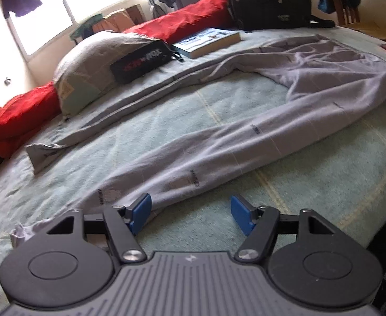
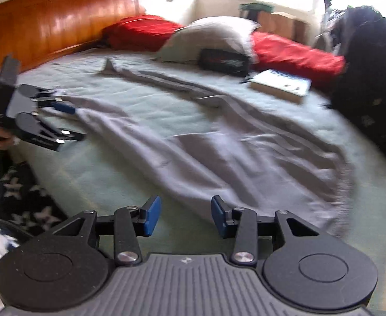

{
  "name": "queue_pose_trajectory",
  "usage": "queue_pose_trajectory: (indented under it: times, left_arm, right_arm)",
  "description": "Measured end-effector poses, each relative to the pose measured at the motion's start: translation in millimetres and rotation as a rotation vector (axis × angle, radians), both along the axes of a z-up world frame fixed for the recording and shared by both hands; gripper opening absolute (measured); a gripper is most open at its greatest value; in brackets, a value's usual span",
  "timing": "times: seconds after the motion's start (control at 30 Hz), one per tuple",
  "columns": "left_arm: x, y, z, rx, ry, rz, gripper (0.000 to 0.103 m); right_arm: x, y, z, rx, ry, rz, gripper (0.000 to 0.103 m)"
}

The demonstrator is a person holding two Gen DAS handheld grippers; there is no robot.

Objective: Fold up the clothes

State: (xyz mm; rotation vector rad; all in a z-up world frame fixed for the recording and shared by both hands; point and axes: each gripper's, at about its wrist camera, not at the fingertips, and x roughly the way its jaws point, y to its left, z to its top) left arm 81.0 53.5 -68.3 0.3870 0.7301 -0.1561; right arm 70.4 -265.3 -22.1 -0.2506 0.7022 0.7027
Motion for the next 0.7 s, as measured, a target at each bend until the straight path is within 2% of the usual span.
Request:
queue_pose_trajectory:
  times: [0.1, 0.17, 0.23, 0.27, 0.37, 0.53, 0.7]
  left_arm:
    - [5, 9, -1, -0.094, 0.069, -0.017, 0.071]
    - [12, 19, -1, -0.161, 0.124, 0.007, 0.074]
    - [17, 26, -2, -0.196, 0.152, 0.007, 0.079]
    - [20, 28, -3, -0.195, 0.157, 0.003, 0.082]
    - [32, 33, -3, -0.182, 0.146, -0.003, 0.083]
    - [65, 41, 2, -0.124, 0.093, -0.003, 0.083]
    - [103, 51, -1, -0.143, 0.090, -0.009, 0.083]
  right_arm:
    - [7, 18, -14, 0.022, 0.072, 0.047, 0.054]
    - [12, 28, -23, 0.023, 0.114, 0.063, 0.055]
    - [23, 34, -32, 0.008, 0.148, 0.036, 0.055]
    - [29, 34, -35, 0.009, 0.156, 0.015, 0.055]
    - [45, 33, -35, 0.032, 0.166, -0.035, 0.055]
    - [71, 32, -23, 0.034, 0.097, -0.069, 0.056]
    - [106, 28, -26, 0.073, 0.119, -0.107, 0.056]
